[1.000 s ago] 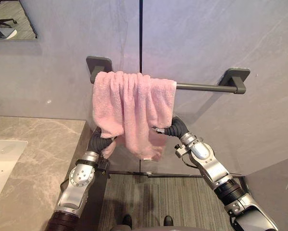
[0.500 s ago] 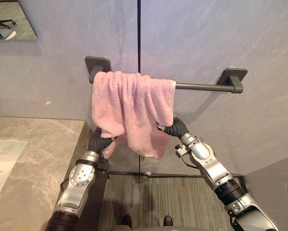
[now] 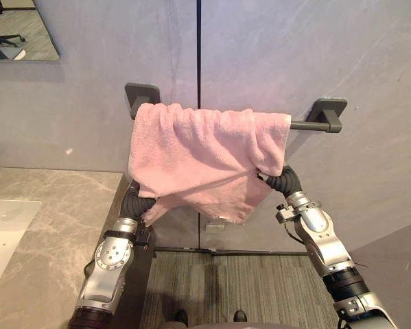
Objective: Organize washtable
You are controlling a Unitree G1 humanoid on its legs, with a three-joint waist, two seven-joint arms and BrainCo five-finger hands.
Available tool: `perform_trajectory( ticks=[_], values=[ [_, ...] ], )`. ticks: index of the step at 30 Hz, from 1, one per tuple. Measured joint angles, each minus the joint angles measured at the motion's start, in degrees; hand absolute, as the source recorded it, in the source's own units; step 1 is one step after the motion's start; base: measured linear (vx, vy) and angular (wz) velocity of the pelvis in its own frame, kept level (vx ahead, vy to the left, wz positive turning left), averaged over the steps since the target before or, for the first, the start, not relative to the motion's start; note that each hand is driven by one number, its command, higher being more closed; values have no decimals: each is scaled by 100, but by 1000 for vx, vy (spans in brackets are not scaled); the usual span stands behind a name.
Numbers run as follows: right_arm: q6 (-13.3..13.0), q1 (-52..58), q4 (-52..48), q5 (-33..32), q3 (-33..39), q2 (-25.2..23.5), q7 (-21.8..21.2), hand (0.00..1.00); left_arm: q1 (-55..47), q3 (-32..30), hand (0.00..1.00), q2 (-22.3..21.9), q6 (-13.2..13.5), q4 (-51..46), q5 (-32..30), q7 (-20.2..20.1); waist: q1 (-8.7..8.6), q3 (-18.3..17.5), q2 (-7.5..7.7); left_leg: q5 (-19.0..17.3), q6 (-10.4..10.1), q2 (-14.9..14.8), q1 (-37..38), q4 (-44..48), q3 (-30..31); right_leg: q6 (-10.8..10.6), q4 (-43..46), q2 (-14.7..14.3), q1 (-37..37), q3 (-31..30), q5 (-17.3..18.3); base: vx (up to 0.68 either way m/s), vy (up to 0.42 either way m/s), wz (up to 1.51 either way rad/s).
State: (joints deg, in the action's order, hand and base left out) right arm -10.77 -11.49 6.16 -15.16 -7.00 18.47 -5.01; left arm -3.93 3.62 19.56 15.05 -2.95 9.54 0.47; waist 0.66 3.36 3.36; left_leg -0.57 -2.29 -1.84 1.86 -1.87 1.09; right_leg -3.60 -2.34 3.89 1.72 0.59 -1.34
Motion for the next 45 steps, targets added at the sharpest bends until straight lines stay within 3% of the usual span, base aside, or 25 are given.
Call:
perform_trajectory(
  ticks=[9,19,33,45],
  values=[
    [-1,17,-6,-19,404,-46,2,100,45,52,100,-387,29,-46,8,-169,-72,5,-18,0,0,34,7,-5,-7,-4,4,4,-3,-1,3,0,0,0],
    [5,17,319,-220,422,-130,2,100,135,59,100,-649,-27,298,157,-171,-275,40,-116,-6,3,43,53,-24,-52,-22,31,13,-5,-55,17,-11,-1,-3],
    [102,22,609,-176,407,-261,-145,100,250,-4,100,-979,-123,1201,338,-169,-285,55,-157,-38,40,75,52,-50,-48,-42,173,40,-87,-44,143,0,0,0],
    [-4,196,648,-98,368,-480,-158,100,225,-150,100,-1161,-121,1473,321,-168,-287,-27,-258,-29,35,67,109,-154,19,-39,56,34,9,81,141,-2,-5,2]
  ],
)
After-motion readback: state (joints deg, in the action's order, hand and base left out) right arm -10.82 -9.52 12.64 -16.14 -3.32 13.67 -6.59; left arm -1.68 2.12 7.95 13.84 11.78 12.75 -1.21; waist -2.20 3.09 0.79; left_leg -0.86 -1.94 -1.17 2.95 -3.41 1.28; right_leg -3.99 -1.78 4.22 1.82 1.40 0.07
